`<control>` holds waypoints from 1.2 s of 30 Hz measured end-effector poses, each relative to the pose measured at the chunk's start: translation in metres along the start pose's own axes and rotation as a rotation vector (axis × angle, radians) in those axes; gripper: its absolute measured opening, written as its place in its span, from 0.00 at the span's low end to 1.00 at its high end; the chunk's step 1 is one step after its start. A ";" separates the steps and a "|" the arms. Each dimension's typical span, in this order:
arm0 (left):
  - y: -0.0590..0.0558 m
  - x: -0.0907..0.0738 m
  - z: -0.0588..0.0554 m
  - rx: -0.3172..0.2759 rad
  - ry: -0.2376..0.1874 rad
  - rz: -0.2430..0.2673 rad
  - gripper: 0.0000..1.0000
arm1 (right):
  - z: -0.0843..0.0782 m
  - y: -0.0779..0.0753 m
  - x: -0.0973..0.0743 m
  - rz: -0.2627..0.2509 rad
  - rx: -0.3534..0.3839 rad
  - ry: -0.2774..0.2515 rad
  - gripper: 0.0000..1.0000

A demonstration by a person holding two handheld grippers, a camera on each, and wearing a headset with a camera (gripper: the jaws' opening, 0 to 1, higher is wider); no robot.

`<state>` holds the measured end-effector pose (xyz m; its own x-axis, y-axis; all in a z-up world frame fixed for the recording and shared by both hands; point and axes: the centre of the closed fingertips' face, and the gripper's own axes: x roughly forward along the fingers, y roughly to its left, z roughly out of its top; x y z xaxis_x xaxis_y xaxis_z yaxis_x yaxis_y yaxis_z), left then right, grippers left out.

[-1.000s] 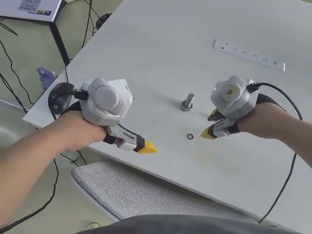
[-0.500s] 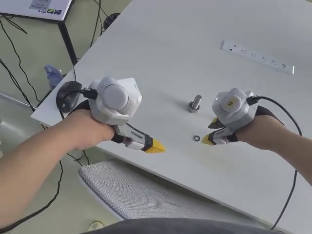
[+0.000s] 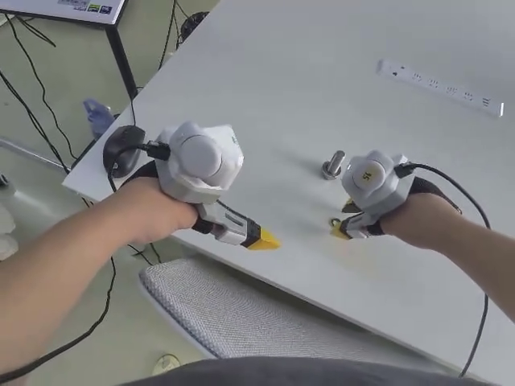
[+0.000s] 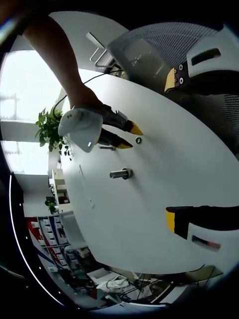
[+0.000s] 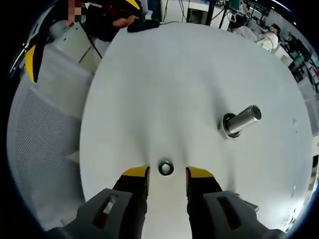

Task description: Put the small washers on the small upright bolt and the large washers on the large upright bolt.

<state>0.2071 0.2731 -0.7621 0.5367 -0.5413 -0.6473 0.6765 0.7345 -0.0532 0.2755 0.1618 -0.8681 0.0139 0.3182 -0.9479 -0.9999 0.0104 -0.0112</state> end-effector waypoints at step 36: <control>0.005 -0.002 -0.004 -0.023 -0.005 0.006 0.88 | -0.003 0.002 0.002 0.024 -0.088 0.062 0.14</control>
<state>0.2077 0.2797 -0.7636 0.5438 -0.5386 -0.6435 0.6612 0.7472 -0.0667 0.2738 0.1598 -0.8712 -0.0079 0.2585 -0.9660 -0.9967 -0.0804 -0.0133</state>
